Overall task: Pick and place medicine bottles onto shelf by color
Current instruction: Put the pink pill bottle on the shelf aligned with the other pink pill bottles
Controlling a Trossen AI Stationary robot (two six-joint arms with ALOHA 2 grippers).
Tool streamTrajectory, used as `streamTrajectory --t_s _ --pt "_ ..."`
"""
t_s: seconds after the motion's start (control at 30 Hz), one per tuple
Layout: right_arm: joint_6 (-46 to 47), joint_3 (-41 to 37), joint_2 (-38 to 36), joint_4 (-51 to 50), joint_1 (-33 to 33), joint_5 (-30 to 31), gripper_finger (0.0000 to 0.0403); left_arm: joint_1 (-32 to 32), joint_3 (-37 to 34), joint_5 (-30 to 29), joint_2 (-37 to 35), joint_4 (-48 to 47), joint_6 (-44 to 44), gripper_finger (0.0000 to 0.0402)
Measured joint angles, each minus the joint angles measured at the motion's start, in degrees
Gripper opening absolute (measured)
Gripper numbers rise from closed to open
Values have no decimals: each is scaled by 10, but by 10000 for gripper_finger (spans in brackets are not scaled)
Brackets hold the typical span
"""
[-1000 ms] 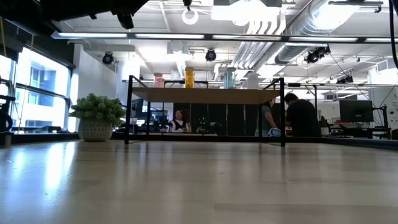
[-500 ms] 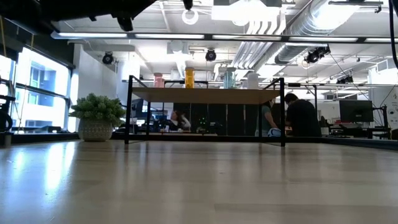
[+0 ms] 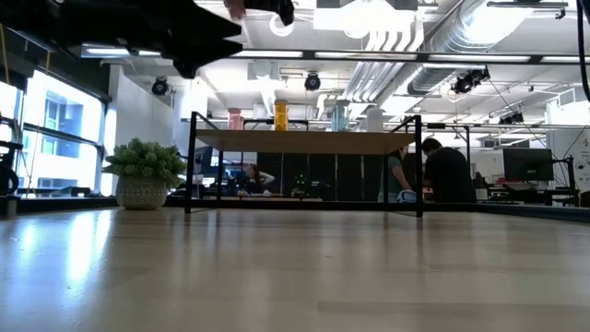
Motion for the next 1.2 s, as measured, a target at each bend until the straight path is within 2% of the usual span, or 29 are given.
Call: streamTrajectory --t_s 0.53,0.73,0.87,1.1,1.2 --pt "94 0 0 -152 8 2 80 -4 3 10 -90 -203 -39 219" --pt "137 0 0 -210 9 2 80 -17 91 12 -100 -411 -63 219" --pt "139 0 11 -222 18 4 80 -23 150 14 -97 -497 -63 219" --pt "137 0 48 -198 45 4 80 -22 226 98 -97 -618 -53 218" --pt "137 0 59 -183 54 4 80 -23 239 140 -89 -624 -48 218"
